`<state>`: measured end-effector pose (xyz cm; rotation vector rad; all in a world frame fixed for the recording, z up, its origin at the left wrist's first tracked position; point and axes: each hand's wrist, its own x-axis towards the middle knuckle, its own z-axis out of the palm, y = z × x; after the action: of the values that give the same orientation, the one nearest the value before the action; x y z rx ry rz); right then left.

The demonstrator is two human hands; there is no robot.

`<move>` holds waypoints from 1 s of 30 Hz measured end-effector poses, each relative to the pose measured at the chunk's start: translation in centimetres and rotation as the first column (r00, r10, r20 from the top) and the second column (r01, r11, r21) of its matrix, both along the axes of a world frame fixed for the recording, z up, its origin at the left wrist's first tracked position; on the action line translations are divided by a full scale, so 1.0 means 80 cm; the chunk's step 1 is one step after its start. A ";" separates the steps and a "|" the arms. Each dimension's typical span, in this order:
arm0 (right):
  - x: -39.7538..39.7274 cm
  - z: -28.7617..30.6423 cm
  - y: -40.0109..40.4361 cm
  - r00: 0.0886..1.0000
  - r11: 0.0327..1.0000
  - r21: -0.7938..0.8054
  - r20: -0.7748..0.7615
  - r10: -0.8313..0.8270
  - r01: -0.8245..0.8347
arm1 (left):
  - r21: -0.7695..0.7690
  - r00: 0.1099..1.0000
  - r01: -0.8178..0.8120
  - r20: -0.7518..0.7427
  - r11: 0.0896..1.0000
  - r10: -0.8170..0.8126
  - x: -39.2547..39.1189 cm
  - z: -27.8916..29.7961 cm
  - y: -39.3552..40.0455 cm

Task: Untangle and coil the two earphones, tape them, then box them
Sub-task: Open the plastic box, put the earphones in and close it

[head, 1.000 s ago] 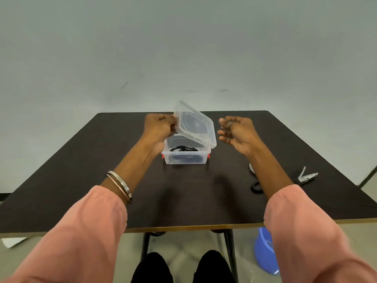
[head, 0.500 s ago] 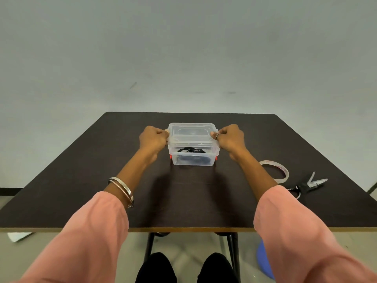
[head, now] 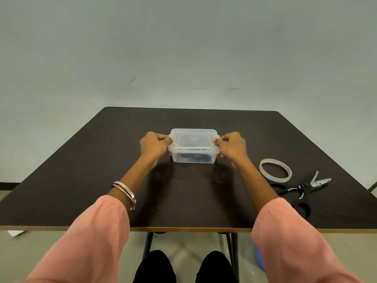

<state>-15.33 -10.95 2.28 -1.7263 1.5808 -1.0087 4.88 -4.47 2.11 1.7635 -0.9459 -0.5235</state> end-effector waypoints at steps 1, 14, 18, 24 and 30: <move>-0.001 -0.003 -0.001 1.000 1.000 0.025 0.015 -0.005 0.005 | 0.000 1.000 0.003 -0.008 1.000 -0.003 -0.001 -0.001 -0.001; -0.004 -0.016 -0.020 0.914 0.907 0.415 0.392 -0.103 -0.076 | 0.104 0.856 0.107 -0.515 0.989 -0.038 0.016 -0.011 -0.010; 0.001 -0.017 -0.023 0.926 0.954 0.297 0.346 -0.154 0.048 | 0.085 0.943 -0.007 -0.331 0.996 0.035 0.013 -0.014 -0.015; 0.012 -0.020 -0.017 0.988 0.986 0.085 0.042 -0.150 0.146 | 0.036 0.962 -0.110 0.253 0.993 0.097 -0.016 -0.009 -0.014; 0.016 -0.011 -0.006 0.968 0.995 -0.076 -0.235 -0.087 0.071 | 0.039 0.840 -0.091 0.540 0.995 0.055 -0.026 -0.005 -0.011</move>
<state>-14.03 -11.44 1.38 -1.9020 1.7958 -0.9286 2.78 -5.34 1.74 2.0439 -1.2482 0.0107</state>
